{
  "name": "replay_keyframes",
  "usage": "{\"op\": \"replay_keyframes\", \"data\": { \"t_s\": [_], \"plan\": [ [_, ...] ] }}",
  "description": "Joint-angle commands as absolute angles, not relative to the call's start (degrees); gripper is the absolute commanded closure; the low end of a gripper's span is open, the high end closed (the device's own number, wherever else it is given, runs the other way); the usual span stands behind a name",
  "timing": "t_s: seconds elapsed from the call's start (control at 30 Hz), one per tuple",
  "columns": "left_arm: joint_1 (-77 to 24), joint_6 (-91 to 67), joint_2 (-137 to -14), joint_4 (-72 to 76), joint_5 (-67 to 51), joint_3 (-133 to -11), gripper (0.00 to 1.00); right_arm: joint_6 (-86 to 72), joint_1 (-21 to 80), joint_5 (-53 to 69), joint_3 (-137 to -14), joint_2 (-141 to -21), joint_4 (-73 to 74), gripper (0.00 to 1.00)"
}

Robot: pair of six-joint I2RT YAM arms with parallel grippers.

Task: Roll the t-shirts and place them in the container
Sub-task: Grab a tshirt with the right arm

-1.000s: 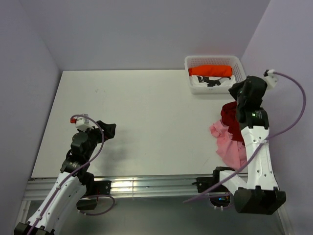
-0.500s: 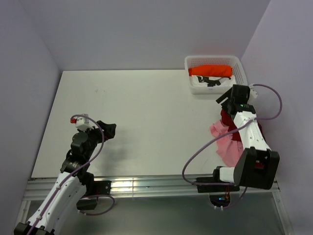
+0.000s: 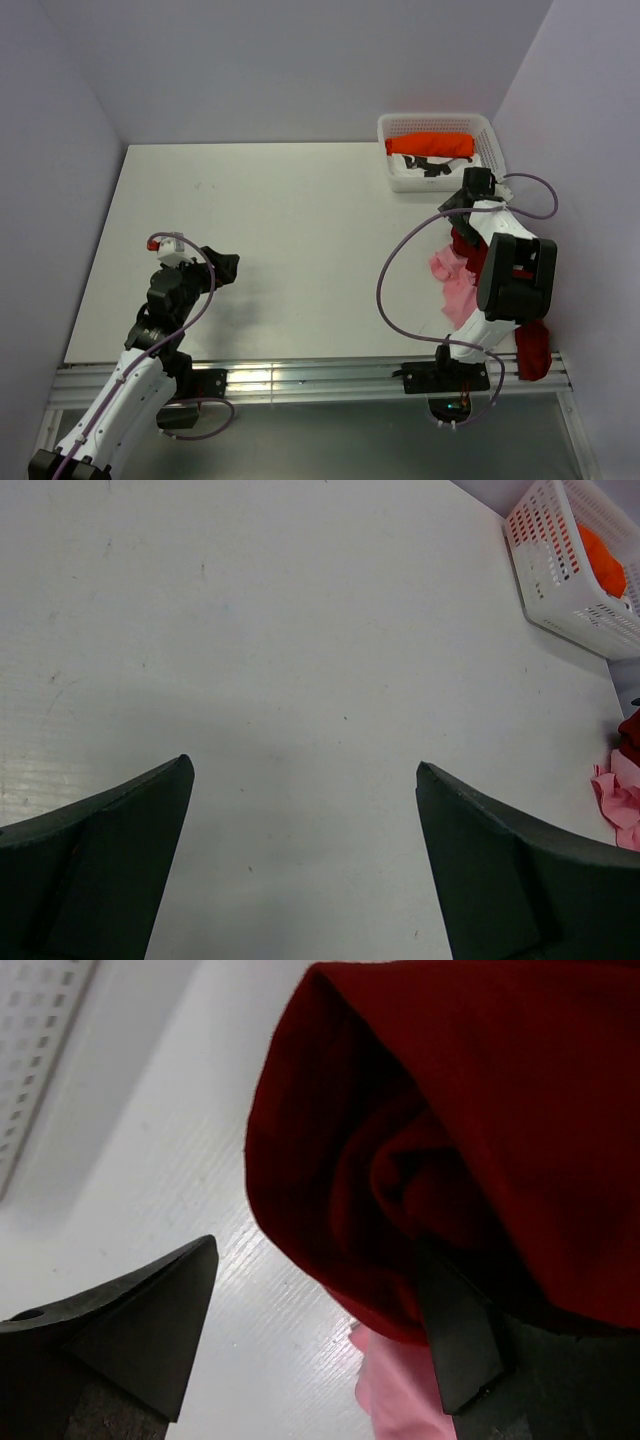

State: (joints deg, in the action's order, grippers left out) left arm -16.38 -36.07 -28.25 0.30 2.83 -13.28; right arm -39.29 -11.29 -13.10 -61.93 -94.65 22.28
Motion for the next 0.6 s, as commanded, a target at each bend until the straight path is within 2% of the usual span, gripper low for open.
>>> {"op": "replay_keyframes", "data": {
  "t_s": [0.0,0.07,0.13,0.2,0.23,0.27,0.43,0.57],
  "plan": [
    [-16.44,-35.68,-28.13,2.90,1.85,-15.03,0.01,-40.60,-11.69,-16.78,-63.89,-95.53,23.46,0.14],
    [-16.44,-35.77,-28.12,2.73,1.85,-15.12,0.00,-41.39,-11.60,-18.19,-63.98,-97.02,23.82,0.16],
    [-16.44,-35.77,-28.30,2.73,1.85,-15.20,0.01,-41.40,-11.60,-18.37,-64.07,-97.82,23.47,0.29],
    [-16.44,-35.77,-28.39,2.55,1.85,-15.29,0.00,-41.05,-11.60,-16.35,-63.64,-98.52,21.46,0.69],
    [-16.44,-35.77,-28.13,2.55,1.93,-15.21,0.00,-41.04,-11.60,-15.74,-63.46,-98.70,20.92,0.92],
    [-16.44,-35.86,-28.04,2.46,2.02,-15.21,0.01,-41.31,-11.60,-14.78,-63.20,-98.53,20.31,1.00],
    [-16.44,-35.68,-27.86,2.81,1.85,-15.03,0.01,-41.75,-11.08,-18.60,-60.56,-90.91,19.68,1.00],
    [-16.44,-35.68,-28.04,2.90,2.02,-15.03,0.01,-39.82,-10.46,-21.10,-64.50,-82.37,26.09,1.00]
  ]
}}
